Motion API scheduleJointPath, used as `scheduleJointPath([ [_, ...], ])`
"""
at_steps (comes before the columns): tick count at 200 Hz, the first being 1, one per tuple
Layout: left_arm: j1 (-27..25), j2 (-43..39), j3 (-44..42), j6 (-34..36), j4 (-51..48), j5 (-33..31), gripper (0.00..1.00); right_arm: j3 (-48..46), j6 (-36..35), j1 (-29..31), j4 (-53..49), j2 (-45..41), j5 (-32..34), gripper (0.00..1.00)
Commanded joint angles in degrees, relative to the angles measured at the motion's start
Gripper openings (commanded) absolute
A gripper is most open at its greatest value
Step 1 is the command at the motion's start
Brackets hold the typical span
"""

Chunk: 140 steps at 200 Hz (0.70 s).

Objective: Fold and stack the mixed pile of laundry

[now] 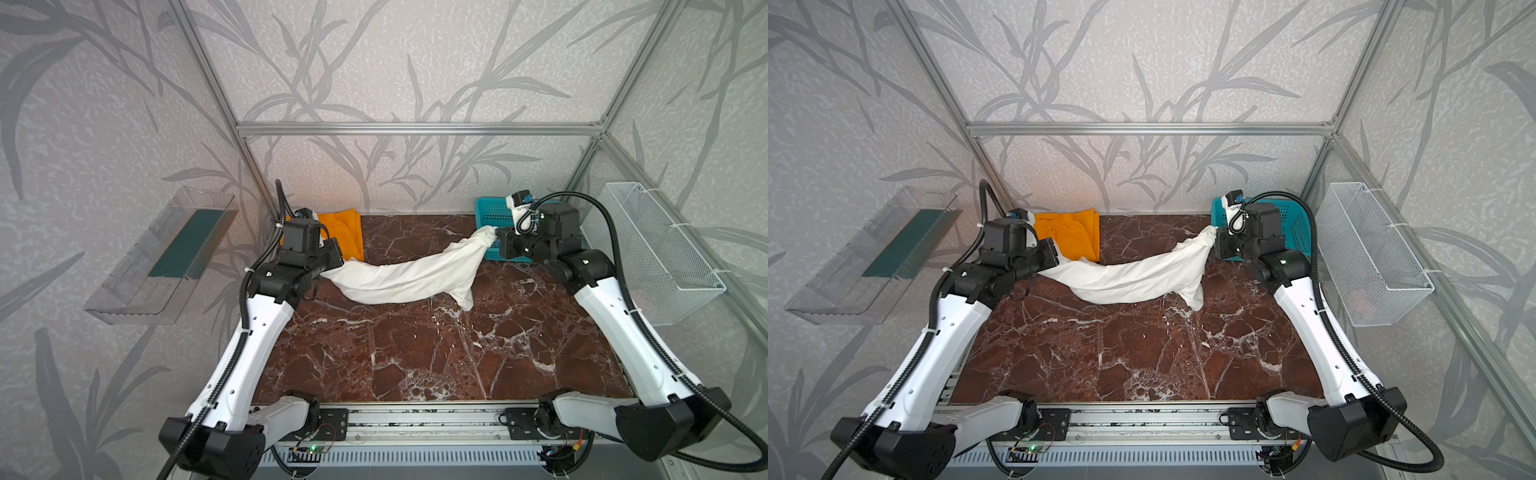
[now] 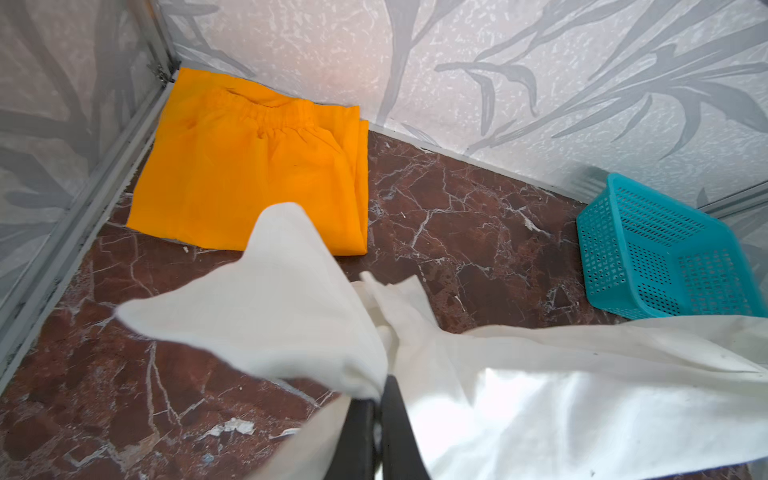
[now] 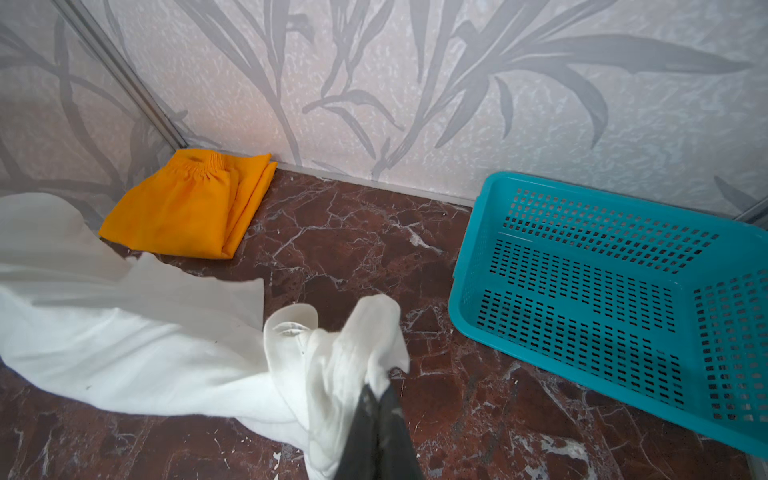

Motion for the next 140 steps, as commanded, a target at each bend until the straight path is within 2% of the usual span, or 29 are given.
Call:
scheduleJointPath([
  [1, 0.35, -3.50, -5.65, 0.38, -5.35, -4.85, 0.00, -3.75, 3.55, -1.68, -0.14, -0.25, -1.05, 0.00],
  [16, 0.43, -5.79, -10.31, -2.60, -7.38, -3.00, 0.00, -6.53, 5.00, -1.74, -3.00, -0.40, -0.47, 0.00],
  [53, 0.43, -9.98, -25.01, -9.91, -5.85, 8.21, 0.00, -15.62, 10.36, -1.74, -10.03, -0.53, -1.38, 0.00],
  [84, 0.41, -10.11, -30.17, -12.64, -5.99, 9.99, 0.00, -17.95, 11.30, -1.65, -18.43, -0.90, -0.77, 0.05],
  [92, 0.43, -10.00, -30.22, -12.59, -6.52, 9.45, 0.00, -17.12, 10.85, -1.29, -20.27, -1.58, 0.50, 0.11],
  [113, 0.43, -9.78, -29.83, -11.90, -6.78, 8.73, 0.00, -14.08, 8.86, 0.11, -21.68, -3.28, 2.92, 0.39],
  [127, 0.42, -9.10, -29.48, -11.67, -6.47, 8.89, 0.00, -11.66, 7.36, 1.09, -20.14, -2.53, 0.25, 0.52],
  [140, 0.42, -8.50, -29.25, -11.59, -6.37, 8.99, 0.00, -9.74, 6.27, 2.00, -17.64, 0.13, -4.32, 0.57],
])
